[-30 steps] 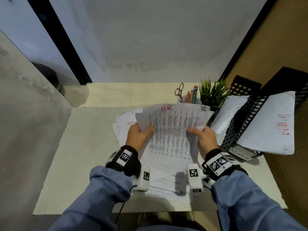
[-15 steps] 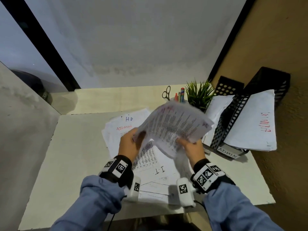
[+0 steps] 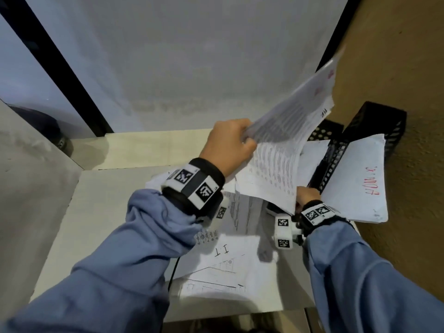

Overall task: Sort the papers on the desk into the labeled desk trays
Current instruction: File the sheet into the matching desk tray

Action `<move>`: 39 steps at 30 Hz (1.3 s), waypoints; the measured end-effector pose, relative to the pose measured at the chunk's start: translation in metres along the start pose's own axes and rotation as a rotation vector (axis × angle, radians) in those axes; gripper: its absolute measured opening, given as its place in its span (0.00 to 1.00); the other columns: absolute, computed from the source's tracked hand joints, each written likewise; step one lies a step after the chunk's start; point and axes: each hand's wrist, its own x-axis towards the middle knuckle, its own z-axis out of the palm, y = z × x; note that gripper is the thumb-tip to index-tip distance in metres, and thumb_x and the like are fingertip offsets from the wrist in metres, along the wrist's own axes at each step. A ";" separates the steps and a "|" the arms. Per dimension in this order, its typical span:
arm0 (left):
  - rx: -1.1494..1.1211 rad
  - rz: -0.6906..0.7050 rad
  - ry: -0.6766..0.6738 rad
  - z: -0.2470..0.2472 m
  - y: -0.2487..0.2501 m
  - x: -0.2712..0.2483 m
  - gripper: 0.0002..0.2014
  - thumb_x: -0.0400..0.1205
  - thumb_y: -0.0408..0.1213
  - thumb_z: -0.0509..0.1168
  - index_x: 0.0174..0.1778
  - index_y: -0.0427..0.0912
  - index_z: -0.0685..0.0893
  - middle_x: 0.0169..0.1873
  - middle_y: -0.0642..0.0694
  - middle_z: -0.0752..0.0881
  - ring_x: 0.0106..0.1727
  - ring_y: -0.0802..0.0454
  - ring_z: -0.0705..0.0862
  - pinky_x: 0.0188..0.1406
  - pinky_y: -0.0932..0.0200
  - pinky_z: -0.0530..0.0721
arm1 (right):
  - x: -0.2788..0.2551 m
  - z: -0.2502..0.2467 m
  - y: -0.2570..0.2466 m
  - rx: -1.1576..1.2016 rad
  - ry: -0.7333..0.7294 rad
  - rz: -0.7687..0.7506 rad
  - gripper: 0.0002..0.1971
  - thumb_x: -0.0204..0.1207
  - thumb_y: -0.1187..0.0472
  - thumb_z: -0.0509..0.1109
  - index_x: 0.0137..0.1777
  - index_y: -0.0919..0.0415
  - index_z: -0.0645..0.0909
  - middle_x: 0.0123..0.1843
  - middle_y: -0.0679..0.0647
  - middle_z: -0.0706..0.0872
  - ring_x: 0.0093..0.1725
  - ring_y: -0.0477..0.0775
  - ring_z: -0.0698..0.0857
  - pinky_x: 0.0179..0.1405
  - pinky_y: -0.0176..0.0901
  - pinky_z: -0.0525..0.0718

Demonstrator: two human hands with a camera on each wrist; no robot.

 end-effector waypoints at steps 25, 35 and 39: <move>0.061 -0.230 -0.558 0.169 0.010 0.042 0.15 0.86 0.39 0.56 0.61 0.32 0.79 0.57 0.32 0.83 0.59 0.36 0.82 0.52 0.53 0.76 | -0.047 -0.038 -0.034 -0.741 0.127 -0.573 0.21 0.76 0.63 0.62 0.69 0.63 0.71 0.61 0.67 0.76 0.58 0.69 0.80 0.52 0.52 0.78; -0.450 -0.451 -0.111 0.127 -0.030 -0.004 0.15 0.84 0.42 0.61 0.66 0.43 0.77 0.56 0.46 0.84 0.54 0.50 0.84 0.58 0.52 0.85 | -0.060 -0.024 -0.026 -0.605 0.131 -0.702 0.17 0.78 0.55 0.62 0.63 0.62 0.77 0.51 0.61 0.77 0.51 0.65 0.80 0.44 0.47 0.75; -0.278 -0.728 0.078 0.099 -0.104 -0.055 0.10 0.81 0.36 0.64 0.57 0.41 0.81 0.57 0.41 0.85 0.56 0.43 0.84 0.61 0.48 0.83 | -0.086 -0.013 -0.013 -0.381 0.090 -0.920 0.14 0.78 0.51 0.66 0.58 0.58 0.83 0.45 0.49 0.80 0.42 0.52 0.79 0.43 0.43 0.77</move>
